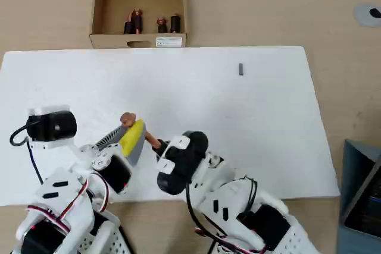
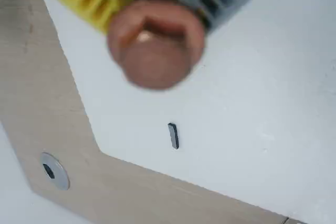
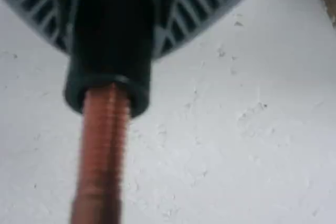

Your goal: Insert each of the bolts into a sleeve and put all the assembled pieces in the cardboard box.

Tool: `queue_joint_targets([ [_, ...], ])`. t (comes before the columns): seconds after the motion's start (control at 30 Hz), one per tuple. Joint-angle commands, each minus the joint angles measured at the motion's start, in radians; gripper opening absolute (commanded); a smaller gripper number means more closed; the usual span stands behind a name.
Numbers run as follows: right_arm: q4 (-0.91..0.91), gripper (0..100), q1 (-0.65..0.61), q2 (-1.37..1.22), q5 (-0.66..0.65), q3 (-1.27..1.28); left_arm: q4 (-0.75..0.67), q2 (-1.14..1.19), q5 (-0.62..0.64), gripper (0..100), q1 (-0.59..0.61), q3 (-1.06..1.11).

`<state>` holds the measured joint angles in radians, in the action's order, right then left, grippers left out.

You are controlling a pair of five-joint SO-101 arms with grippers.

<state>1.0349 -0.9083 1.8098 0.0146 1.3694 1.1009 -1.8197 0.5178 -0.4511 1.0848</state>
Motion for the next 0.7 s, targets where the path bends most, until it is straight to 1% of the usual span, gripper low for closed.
queue_joint_targets([
  [0.0,-0.028,0.9,-0.005,0.117,-0.009,-0.024,0.005,-0.002,0.002,0,-0.023,-0.044],
  [0.07,-0.028,0.9,-0.005,0.117,-0.009,-0.03,0.003,-0.001,0.002,0,-0.032,-0.026],
  [0.13,-0.021,0.9,-0.005,0.117,-0.009,-0.03,0.005,-0.001,-0.003,0,-0.066,-0.002],
  [0.23,-0.021,0.9,-0.005,0.117,-0.011,-0.03,0.005,-0.001,-0.091,0,-0.121,0.034],
  [0.3,-0.021,0.9,-0.005,0.117,-0.011,-0.03,0.002,-0.001,-0.15,0,-0.14,0.051],
  [0.37,-0.021,0.9,-0.005,0.117,-0.011,-0.031,0.005,-0.001,-0.184,0,-0.146,0.058],
  [0.5,-0.021,0.9,-0.005,0.117,-0.011,-0.031,0.006,-0.001,-0.219,0,-0.146,0.087],
  [0.6,-0.021,0.9,-0.005,0.117,-0.011,-0.031,0.009,0.001,-0.216,1,-0.146,0.104],
  [0.67,-0.021,0.9,-0.005,0.117,-0.011,-0.031,0.04,0.001,-0.213,1,-0.146,0.103],
])
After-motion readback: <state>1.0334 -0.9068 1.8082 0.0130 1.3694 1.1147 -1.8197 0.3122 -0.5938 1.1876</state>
